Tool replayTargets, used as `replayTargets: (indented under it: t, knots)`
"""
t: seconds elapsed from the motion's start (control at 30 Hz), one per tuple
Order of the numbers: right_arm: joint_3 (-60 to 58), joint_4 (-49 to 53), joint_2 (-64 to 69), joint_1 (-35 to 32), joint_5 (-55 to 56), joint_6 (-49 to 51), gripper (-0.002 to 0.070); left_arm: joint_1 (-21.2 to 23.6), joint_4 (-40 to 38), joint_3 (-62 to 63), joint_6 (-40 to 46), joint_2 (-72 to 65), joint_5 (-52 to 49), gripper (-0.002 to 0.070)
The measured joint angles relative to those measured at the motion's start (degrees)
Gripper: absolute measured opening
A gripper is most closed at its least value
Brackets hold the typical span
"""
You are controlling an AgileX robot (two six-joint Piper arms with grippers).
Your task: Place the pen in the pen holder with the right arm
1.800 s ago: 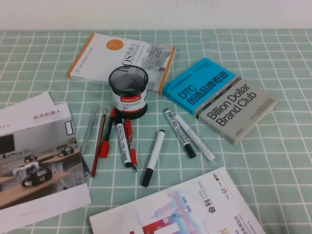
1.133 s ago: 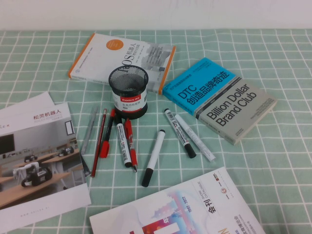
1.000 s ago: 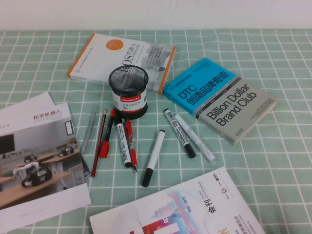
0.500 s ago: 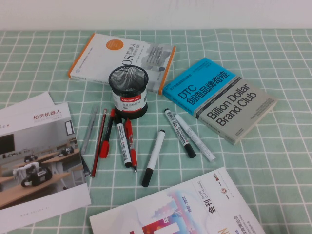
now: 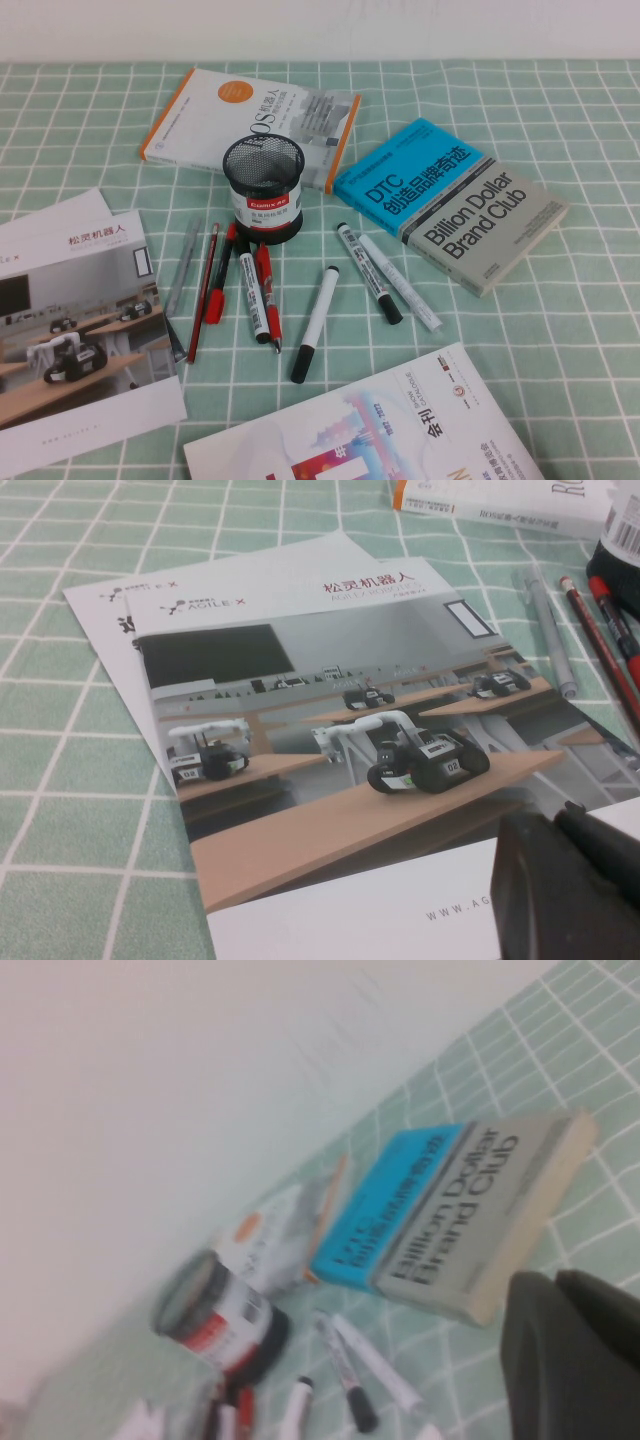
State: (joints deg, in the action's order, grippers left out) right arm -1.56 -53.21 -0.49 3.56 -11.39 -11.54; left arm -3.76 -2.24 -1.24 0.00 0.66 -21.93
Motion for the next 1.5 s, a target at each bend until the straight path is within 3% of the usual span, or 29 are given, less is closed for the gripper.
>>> replayTargets:
  t: [0.2,0.5,0.9,1.13,1.5]
  knots:
    - [0.0,-6.9,0.0,0.0,1.1,-0.1,-0.0020,0.0,0.0,0.0,0.0,0.0,0.0,-0.0006]
    - [5.6,-5.1,1.5,0.0,-7.6,-0.1,-0.0020,0.0,0.0,0.0,0.0,0.0,0.0,-0.0006]
    - [35.8,17.0,39.6,0.0,-35.5,0.0,-0.0020,0.0,0.0,0.0,0.0,0.0,0.0,-0.0006]
    - [48.2,26.7,56.4,0.5,-43.1,1.3,-0.0020,0.0,0.0,0.0,0.0,0.0,0.0,-0.0006]
    - [67.1,41.7,81.2,20.6,-41.8,12.8,-0.0020,0.0,0.0,0.0,0.0,0.0,0.0,-0.0006]
